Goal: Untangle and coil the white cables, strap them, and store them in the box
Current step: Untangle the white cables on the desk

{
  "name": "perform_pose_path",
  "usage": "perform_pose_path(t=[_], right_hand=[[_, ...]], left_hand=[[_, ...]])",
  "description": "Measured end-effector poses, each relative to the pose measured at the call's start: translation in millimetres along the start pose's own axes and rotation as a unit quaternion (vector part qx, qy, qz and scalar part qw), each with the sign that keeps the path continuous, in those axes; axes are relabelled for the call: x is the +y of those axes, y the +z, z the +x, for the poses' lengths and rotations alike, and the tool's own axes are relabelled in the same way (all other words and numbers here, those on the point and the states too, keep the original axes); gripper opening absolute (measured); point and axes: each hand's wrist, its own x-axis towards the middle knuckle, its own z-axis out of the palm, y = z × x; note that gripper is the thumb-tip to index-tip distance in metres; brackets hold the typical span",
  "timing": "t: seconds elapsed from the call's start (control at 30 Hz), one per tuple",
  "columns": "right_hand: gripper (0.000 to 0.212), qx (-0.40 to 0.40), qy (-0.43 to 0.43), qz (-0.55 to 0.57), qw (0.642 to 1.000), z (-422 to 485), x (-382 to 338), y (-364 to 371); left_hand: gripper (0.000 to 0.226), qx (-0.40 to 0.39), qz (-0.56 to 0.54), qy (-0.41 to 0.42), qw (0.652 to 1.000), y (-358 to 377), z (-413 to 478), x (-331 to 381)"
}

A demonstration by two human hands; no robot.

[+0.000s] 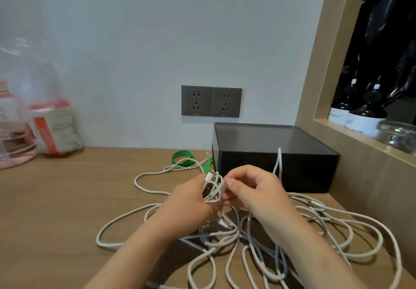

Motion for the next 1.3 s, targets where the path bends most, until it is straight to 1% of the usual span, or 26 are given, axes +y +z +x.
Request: perform_pose_path(t=[0.1,0.23,0.27,0.33,0.4,0.47,0.53,0.6,0.7,0.83,0.93,1.0,1.07,1.13,1.23,1.3], right_hand=[[0.014,0.001,-0.005,0.011,1.000,0,1,1],[0.012,-0.001,-0.045,0.013,0.999,0,3,2],[0.016,-0.009,-0.059,-0.012,0.998,-1,4,2],[0.018,-0.028,-0.086,-0.099,0.991,-2,4,4],[0.022,-0.023,-0.116,-0.189,0.975,-3,5,7],[0.019,0.003,-0.140,-0.227,0.964,-3,5,8],[0.012,0.022,-0.147,-0.205,0.967,-3,6,7],[0.009,0.021,-0.128,-0.176,0.976,-2,6,6],[0.010,0.007,-0.088,-0.146,0.985,-1,6,4],[0.009,-0.010,-0.040,-0.066,0.997,-1,6,2],[0.009,0.005,-0.019,-0.013,1.000,-2,5,1],[0.009,0.018,-0.005,0.017,1.000,-2,5,1],[0.008,0.030,0.004,0.034,0.999,-2,5,1],[0.008,0.039,0.010,0.044,0.998,-1,6,-1],[0.005,0.042,0.021,0.068,0.997,1,7,-2],[0.005,0.045,0.031,0.089,0.994,2,7,-3]], left_hand=[[0.012,0.015,0.022,-0.002,1.000,1,-1,2],[0.016,0.063,0.152,-0.011,0.986,-2,2,1],[0.020,0.066,0.184,-0.017,0.981,-2,2,0],[0.031,0.059,0.220,-0.019,0.974,2,2,-1],[0.042,0.047,0.223,-0.015,0.974,7,2,1],[0.040,0.039,0.196,-0.014,0.980,8,1,4],[0.036,0.034,0.169,-0.009,0.985,7,1,5],[0.039,0.033,0.154,0.003,0.988,5,0,4],[0.043,0.028,0.105,0.009,0.994,2,-2,5],[0.040,-0.016,0.001,-0.009,1.000,-4,-1,5],[0.036,-0.041,-0.067,-0.013,0.997,-13,-4,6],[0.037,-0.032,-0.091,-0.016,0.995,-15,-6,8],[0.035,-0.008,-0.085,-0.003,0.996,-14,-8,12],[0.032,0.000,-0.053,0.019,0.998,-12,-8,17],[0.029,-0.021,-0.019,0.035,0.999,-18,-5,19],[0.026,-0.052,-0.029,0.033,0.998,-23,-3,17]])
